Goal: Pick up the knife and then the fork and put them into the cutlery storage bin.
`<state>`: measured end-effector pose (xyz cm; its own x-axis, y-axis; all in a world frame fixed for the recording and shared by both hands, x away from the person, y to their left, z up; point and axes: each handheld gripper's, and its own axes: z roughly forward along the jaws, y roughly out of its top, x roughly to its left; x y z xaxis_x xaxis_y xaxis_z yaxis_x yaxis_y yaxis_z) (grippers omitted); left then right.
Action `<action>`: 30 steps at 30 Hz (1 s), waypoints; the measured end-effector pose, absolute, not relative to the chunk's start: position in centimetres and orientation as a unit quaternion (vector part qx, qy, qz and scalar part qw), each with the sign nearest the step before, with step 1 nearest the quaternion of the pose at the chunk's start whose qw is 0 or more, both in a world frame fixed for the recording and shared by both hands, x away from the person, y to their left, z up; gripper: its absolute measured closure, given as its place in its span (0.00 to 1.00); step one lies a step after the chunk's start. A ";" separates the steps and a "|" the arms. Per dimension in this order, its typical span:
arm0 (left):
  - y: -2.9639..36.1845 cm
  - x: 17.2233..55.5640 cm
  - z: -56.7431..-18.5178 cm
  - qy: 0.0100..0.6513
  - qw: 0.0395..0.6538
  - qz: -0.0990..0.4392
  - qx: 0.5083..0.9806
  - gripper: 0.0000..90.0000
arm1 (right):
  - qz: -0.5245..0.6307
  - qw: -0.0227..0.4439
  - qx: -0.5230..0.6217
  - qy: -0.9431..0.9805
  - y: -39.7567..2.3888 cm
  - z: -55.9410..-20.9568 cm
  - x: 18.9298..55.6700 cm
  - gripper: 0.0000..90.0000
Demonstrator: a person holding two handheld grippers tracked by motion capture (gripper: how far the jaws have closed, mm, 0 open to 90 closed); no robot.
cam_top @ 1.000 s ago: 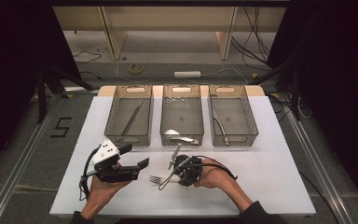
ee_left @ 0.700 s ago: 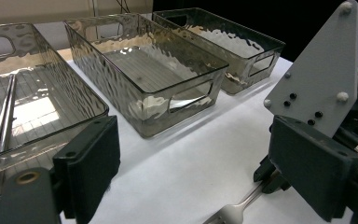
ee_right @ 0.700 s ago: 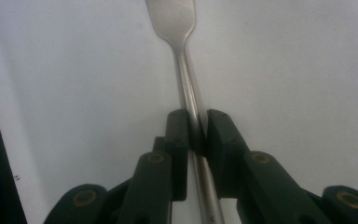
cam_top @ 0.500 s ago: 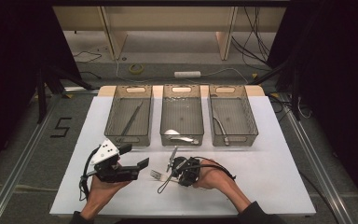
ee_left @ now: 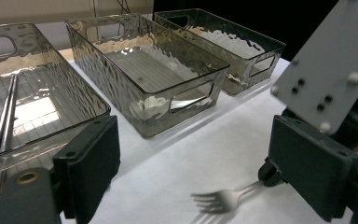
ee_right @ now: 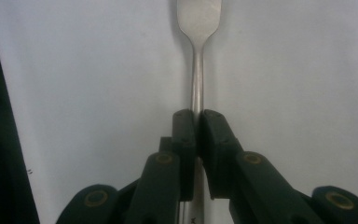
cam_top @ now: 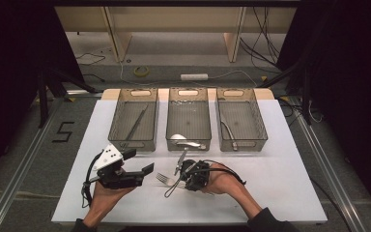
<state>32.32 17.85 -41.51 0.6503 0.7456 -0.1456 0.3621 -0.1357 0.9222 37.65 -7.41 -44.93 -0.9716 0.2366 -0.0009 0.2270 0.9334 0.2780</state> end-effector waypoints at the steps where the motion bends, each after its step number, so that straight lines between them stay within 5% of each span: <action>1: 17.8 32.3 -41.5 0.378 0.538 0.178 0.732 0.18 | 0.144 0.019 0.121 0.982 -7.6 -44.6 37.8 0.94; 16: 17.8 32.3 -41.5 0.378 0.537 0.178 0.732 0.18 | 0.265 -0.001 0.187 0.946 -11.8 -41.1 39.8 0.94; 30: 17.8 32.3 -41.5 0.378 0.536 0.179 0.734 0.18 | 0.350 0.041 0.266 0.897 -17.3 -37.8 41.8 0.94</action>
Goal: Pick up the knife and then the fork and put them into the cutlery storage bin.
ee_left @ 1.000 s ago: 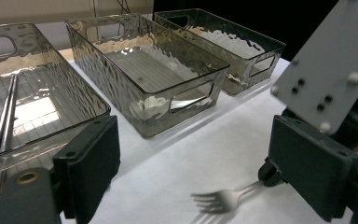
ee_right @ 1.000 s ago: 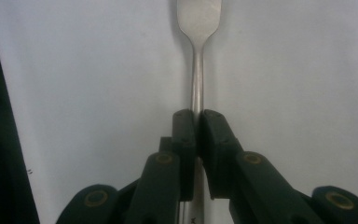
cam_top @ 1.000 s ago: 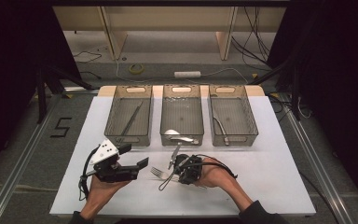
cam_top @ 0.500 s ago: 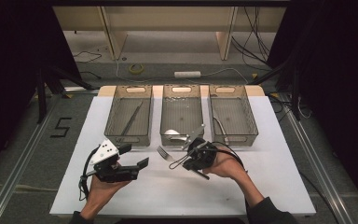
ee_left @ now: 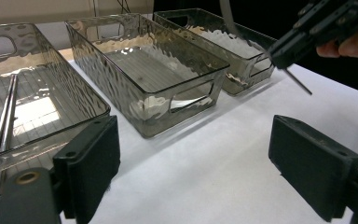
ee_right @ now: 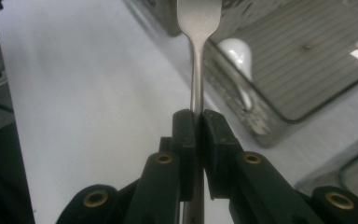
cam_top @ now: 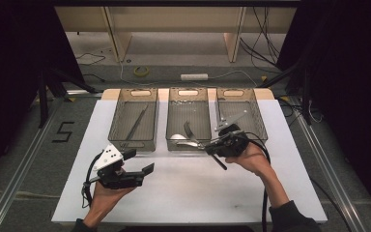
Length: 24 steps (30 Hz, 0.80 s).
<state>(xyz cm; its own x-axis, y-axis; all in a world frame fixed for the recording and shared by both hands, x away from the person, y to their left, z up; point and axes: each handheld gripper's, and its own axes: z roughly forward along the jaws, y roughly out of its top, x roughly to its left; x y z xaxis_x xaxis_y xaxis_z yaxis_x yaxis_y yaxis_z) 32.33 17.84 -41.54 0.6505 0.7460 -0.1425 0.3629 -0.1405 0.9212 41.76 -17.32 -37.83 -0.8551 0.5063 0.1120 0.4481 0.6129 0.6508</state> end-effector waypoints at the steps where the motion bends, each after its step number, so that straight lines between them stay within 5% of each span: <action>1: 17.8 32.3 -41.5 0.378 0.535 0.179 0.734 0.18 | 0.355 0.045 0.270 0.894 -17.7 -37.7 41.9 0.94; 24: 17.9 32.4 -41.6 0.383 0.537 0.179 0.730 0.18 | 0.408 0.101 0.375 0.827 -24.3 -34.5 45.6 0.94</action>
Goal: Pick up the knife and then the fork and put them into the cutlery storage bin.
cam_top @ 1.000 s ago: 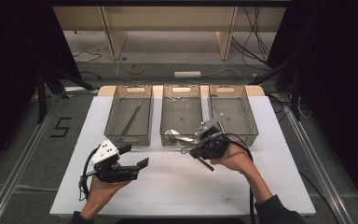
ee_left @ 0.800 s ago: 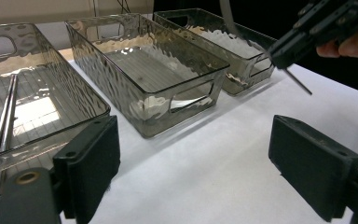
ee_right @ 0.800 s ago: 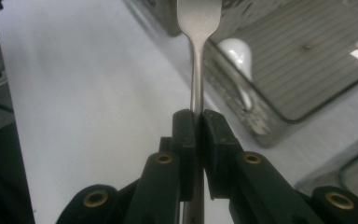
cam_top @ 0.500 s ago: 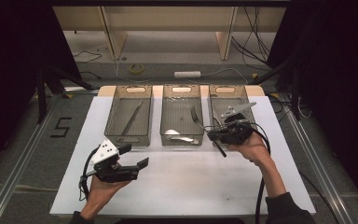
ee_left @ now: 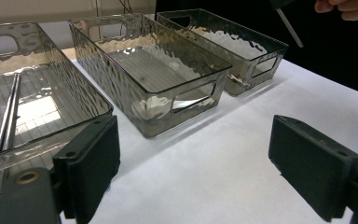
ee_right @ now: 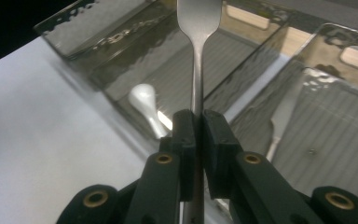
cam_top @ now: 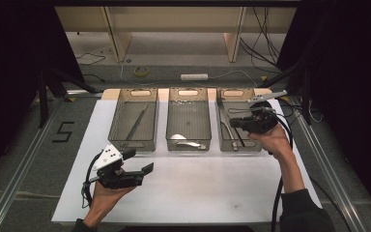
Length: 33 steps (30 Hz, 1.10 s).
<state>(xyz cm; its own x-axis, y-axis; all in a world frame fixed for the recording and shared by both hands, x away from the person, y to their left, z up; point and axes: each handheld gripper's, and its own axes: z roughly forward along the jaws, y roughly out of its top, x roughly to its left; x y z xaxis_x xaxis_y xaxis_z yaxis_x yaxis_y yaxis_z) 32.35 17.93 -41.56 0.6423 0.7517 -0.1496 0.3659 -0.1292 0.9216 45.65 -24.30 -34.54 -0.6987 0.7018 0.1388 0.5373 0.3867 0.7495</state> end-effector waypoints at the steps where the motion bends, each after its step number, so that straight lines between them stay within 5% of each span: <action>1: 17.9 32.4 -41.5 0.383 0.538 0.180 0.729 0.18 | 0.406 0.104 0.380 0.824 -24.4 -34.5 46.0 0.94; 16: 17.9 32.4 -41.6 0.382 0.539 0.178 0.729 0.18 | 0.366 0.129 0.460 0.799 -25.7 -36.3 50.8 0.94; 33: 17.8 32.4 -41.6 0.381 0.538 0.178 0.730 0.18 | 0.337 0.130 0.496 0.790 -26.1 -39.2 51.8 0.94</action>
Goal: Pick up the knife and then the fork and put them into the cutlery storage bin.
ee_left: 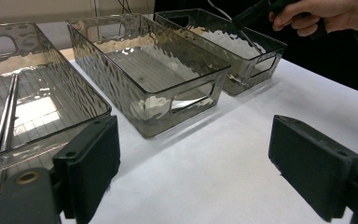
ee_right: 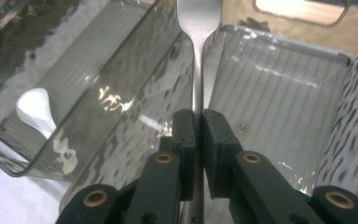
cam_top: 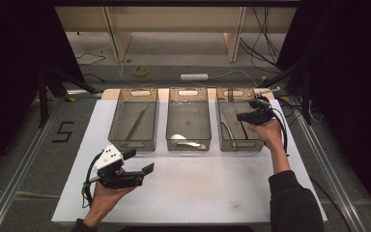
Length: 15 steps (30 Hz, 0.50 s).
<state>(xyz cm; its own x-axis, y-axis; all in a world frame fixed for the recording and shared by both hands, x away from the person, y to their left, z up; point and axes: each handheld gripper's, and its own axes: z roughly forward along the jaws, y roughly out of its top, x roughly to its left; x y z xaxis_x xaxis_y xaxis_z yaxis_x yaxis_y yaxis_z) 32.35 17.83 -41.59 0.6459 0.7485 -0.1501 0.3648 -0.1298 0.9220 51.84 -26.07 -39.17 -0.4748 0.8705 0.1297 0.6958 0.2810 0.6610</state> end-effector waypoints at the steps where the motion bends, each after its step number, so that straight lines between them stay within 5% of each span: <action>1: 17.8 32.4 -41.6 0.380 0.538 0.179 0.731 0.18 | 0.336 0.128 0.497 0.790 -26.1 -39.3 51.8 0.94; 15: 17.8 32.4 -41.6 0.379 0.536 0.179 0.733 0.18 | 0.314 0.133 0.499 0.797 -25.2 -40.6 51.7 0.94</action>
